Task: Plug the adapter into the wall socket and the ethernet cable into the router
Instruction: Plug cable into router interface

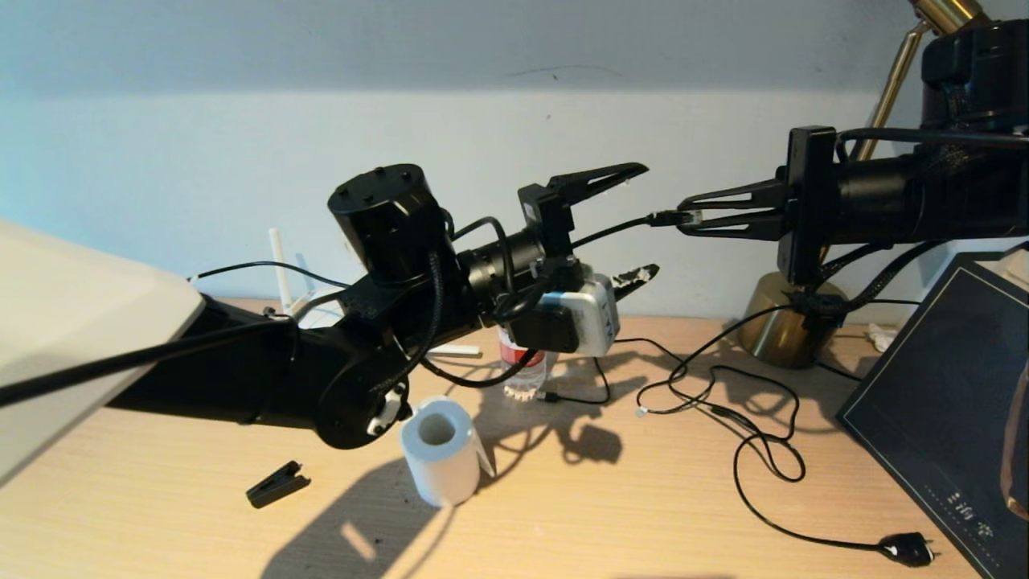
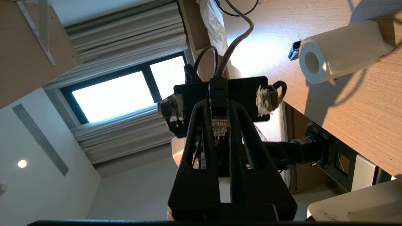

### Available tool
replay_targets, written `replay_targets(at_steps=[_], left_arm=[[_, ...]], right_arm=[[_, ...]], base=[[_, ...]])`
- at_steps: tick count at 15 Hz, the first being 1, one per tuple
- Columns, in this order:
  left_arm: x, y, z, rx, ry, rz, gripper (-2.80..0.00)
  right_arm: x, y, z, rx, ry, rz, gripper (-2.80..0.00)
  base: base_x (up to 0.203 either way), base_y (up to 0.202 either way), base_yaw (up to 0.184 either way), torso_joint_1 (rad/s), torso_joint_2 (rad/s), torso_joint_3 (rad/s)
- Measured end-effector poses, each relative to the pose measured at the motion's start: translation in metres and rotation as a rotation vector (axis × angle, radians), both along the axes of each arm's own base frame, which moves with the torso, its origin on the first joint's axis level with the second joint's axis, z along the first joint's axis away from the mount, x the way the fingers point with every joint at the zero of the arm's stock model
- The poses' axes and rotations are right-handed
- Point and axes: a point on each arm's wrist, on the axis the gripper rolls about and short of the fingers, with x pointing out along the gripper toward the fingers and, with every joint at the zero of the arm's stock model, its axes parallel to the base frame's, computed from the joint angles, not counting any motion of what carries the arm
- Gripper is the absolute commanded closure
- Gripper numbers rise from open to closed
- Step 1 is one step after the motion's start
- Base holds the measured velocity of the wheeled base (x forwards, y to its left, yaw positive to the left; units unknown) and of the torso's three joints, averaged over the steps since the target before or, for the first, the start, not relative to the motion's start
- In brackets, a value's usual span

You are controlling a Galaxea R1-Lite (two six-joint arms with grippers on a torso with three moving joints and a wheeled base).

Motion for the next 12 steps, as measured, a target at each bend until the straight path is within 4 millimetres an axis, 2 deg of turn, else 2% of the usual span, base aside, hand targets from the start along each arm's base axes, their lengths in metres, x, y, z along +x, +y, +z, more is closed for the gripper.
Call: replay_targets(at_steps=[5, 8, 12], left_arm=[[0.0016, 0.0115, -0.0057, 0.016, -0.021, -0.047, -2.8], [0.0048, 0.009, -0.0021, -0.005, -0.058, -0.061, -2.8], [0.008, 0.0036, 0.0014, 0.006, -0.125, -0.17, -2.8]], right_arm=[[0.0002, -0.0052, -0.001, 0.015, 0.018, 0.025, 0.0], [-0.001, -0.0048, -0.0005, 0.028, 0.037, 0.046, 0.0], [-0.0018, -0.0032, -0.0007, 0.031, 0.042, 0.063, 0.0]], base=[[0.0, 0.0, 0.0, 0.0, 0.0, 0.0], [0.0, 0.0, 0.0, 0.0, 0.0, 0.0], [0.0, 0.0, 0.0, 0.0, 0.0, 0.0]])
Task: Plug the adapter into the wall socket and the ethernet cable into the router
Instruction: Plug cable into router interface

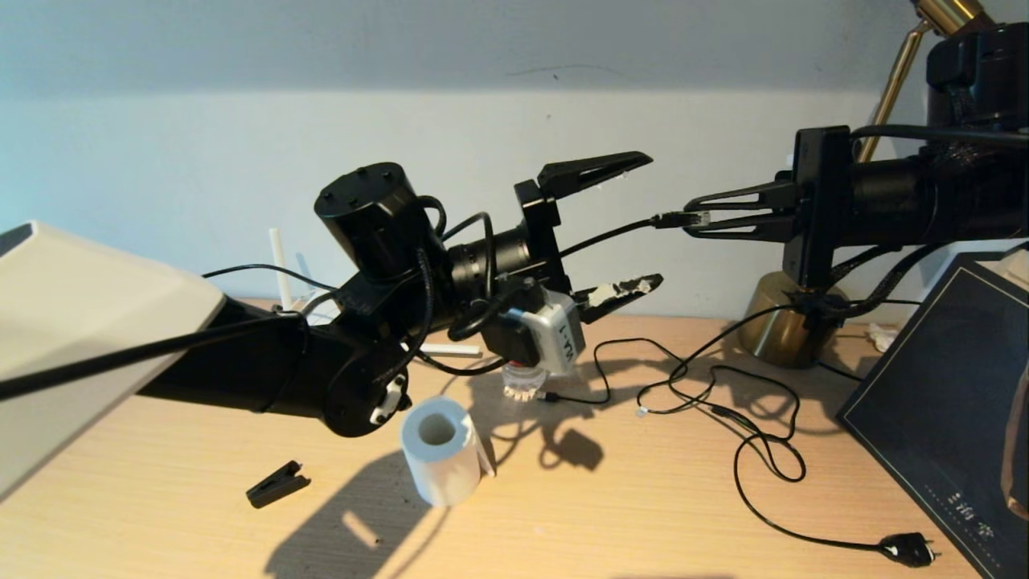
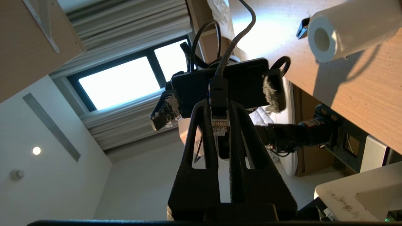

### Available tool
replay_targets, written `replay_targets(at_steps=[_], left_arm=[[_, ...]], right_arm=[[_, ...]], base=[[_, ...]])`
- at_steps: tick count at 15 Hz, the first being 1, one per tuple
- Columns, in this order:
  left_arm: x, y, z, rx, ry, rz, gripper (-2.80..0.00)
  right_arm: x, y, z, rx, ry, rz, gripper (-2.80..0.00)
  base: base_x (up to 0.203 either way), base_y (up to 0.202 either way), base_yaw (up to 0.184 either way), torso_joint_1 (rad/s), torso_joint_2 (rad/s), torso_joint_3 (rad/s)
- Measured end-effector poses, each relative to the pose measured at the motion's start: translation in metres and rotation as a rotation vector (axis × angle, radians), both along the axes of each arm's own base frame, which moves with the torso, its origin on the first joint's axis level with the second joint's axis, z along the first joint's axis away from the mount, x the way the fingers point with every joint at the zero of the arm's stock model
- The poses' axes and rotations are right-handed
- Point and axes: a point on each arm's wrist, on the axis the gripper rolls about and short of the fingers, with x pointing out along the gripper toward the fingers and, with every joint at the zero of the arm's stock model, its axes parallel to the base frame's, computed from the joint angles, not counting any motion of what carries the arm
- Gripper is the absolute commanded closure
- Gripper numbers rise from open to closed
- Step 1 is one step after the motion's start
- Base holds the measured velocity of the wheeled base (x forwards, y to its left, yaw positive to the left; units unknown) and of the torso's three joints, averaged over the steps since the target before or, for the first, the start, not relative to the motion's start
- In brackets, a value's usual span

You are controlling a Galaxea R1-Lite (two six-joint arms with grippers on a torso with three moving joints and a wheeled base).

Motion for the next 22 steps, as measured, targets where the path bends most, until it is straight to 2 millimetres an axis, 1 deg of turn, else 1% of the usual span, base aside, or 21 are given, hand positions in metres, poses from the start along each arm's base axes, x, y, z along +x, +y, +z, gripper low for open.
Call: replay_targets(at_steps=[3, 7, 10, 16, 22], left_arm=[[0.002, -0.002, -0.004, 0.018, -0.01, -0.046, -2.8], [0.005, -0.004, -0.008, 0.014, -0.018, -0.048, -2.8], [0.002, -0.008, -0.007, 0.009, -0.025, -0.06, -2.8], [-0.002, -0.014, -0.004, 0.0, -0.028, -0.079, -2.8], [-0.006, -0.013, -0.001, -0.003, -0.027, -0.083, -2.8]], right_arm=[[-0.003, 0.0, 0.003, 0.007, -0.006, 0.019, 0.0], [-0.014, -0.001, 0.009, 0.011, -0.006, 0.036, 0.0], [-0.02, -0.002, 0.011, 0.01, -0.008, 0.038, 0.0], [-0.022, -0.002, 0.007, 0.013, 0.0, 0.065, 0.0], [-0.023, -0.001, 0.005, 0.009, -0.005, 0.073, 0.0]], base=[[0.0, 0.0, 0.0, 0.0, 0.0, 0.0], [0.0, 0.0, 0.0, 0.0, 0.0, 0.0], [0.0, 0.0, 0.0, 0.0, 0.0, 0.0], [0.0, 0.0, 0.0, 0.0, 0.0, 0.0], [0.0, 0.0, 0.0, 0.0, 0.0, 0.0]])
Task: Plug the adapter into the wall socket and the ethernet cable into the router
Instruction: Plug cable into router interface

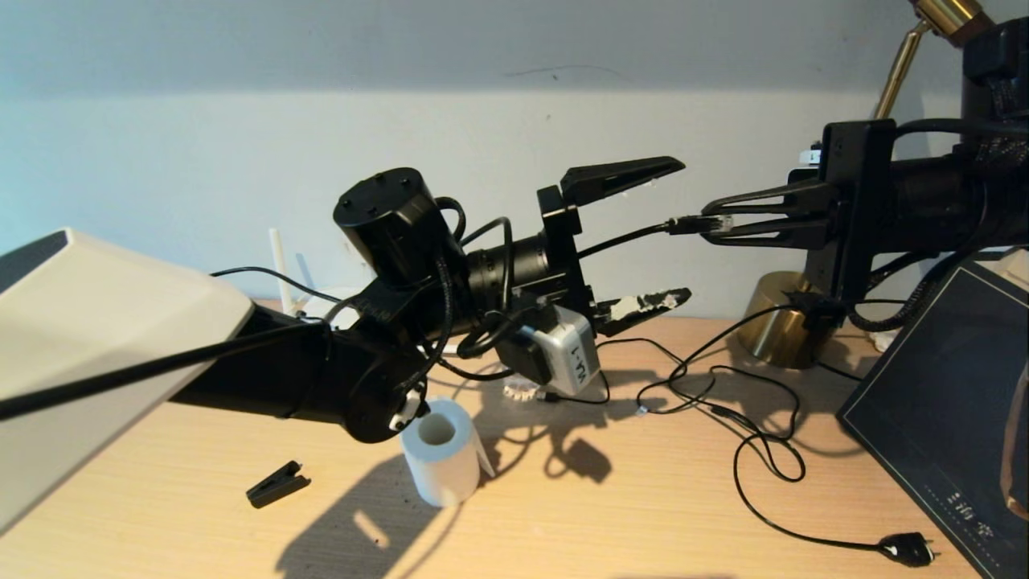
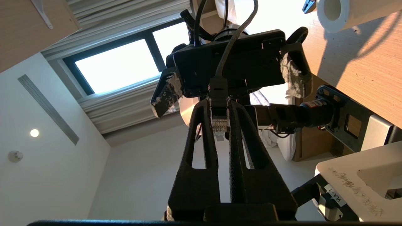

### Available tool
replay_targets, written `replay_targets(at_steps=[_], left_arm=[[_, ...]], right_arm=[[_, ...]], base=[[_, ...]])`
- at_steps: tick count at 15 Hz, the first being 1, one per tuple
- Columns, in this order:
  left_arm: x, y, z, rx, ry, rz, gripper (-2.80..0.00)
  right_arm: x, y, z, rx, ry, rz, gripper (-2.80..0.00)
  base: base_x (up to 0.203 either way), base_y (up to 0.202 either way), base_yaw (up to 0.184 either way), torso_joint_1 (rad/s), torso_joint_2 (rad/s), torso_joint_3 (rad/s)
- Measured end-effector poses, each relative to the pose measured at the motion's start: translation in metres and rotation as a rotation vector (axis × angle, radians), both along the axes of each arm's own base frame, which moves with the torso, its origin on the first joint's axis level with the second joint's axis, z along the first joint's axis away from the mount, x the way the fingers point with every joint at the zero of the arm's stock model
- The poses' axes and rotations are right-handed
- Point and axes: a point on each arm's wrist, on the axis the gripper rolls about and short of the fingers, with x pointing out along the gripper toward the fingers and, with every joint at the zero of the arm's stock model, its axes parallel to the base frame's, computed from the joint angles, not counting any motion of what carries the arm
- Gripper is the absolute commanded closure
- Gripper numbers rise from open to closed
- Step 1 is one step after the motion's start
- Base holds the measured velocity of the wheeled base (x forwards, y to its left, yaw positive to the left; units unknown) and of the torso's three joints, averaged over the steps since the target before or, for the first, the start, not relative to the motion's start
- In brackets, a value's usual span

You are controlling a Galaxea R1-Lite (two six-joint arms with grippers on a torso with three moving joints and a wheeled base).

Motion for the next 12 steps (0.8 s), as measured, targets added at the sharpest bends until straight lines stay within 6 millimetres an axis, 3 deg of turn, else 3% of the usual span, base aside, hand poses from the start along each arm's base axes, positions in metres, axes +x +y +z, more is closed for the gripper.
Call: replay_targets(at_steps=[12], left_arm=[[-0.014, 0.011, -0.002, 0.027, 0.091, -0.015, -2.8]], right_arm=[[-0.013, 0.006, -0.002, -0.011, -0.034, 0.036, 0.0]], base=[[0.0, 0.0, 0.0, 0.0, 0.0, 0.0]])
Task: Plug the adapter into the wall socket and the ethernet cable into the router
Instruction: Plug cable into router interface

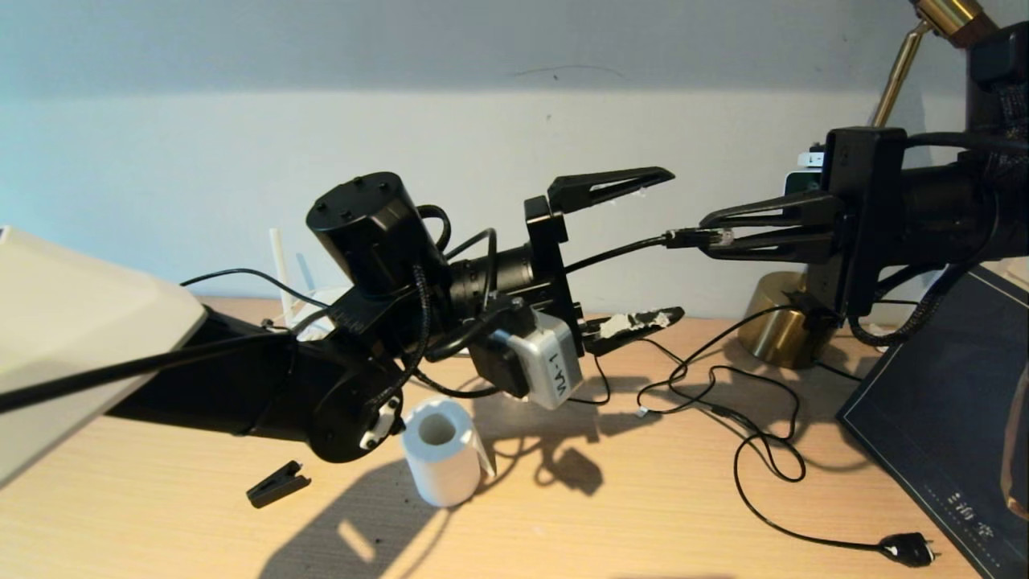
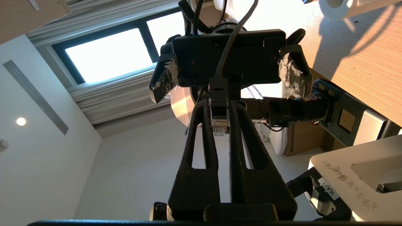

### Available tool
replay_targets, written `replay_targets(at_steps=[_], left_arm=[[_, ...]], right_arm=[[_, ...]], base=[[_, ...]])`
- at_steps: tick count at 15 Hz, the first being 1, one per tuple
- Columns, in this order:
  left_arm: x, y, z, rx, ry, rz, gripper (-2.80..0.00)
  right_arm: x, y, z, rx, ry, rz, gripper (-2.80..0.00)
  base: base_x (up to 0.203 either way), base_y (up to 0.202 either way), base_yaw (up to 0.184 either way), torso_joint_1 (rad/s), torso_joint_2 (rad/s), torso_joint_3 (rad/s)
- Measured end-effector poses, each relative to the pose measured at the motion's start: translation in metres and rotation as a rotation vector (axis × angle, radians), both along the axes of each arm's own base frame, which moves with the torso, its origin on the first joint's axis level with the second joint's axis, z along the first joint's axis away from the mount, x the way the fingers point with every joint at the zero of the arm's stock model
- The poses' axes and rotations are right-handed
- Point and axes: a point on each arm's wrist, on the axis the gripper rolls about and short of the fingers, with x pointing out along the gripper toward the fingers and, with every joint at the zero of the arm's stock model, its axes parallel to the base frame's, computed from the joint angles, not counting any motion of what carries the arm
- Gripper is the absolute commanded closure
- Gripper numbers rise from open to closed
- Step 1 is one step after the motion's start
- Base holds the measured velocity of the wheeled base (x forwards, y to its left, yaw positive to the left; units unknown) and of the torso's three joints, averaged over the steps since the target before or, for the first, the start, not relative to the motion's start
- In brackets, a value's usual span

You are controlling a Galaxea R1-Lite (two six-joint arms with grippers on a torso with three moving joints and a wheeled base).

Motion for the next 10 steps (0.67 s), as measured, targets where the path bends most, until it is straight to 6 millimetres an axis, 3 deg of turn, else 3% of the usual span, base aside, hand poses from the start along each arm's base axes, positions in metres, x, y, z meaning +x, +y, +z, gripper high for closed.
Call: replay_targets(at_steps=[2, 3, 10], left_arm=[[-0.0014, 0.001, 0.0017, -0.002, 0.001, -0.001, -2.8], [-0.0017, 0.0013, 0.0022, -0.003, 0.001, 0.0, 0.0], [-0.0037, 0.0004, 0.0042, -0.007, -0.004, -0.004, 0.0]], right_arm=[[-0.0015, -0.0003, 0.0003, 0.0, 0.0, 0.0, 0.0], [-0.0021, -0.0002, 0.0005, 0.0, -0.001, 0.001, 0.0], [-0.0096, 0.0053, -0.0016, -0.003, 0.005, 0.023, 0.0]], base=[[0.0, 0.0, 0.0, 0.0, 0.0, 0.0], [0.0, 0.0, 0.0, 0.0, 0.0, 0.0], [0.0, 0.0, 0.0, 0.0, 0.0, 0.0]])
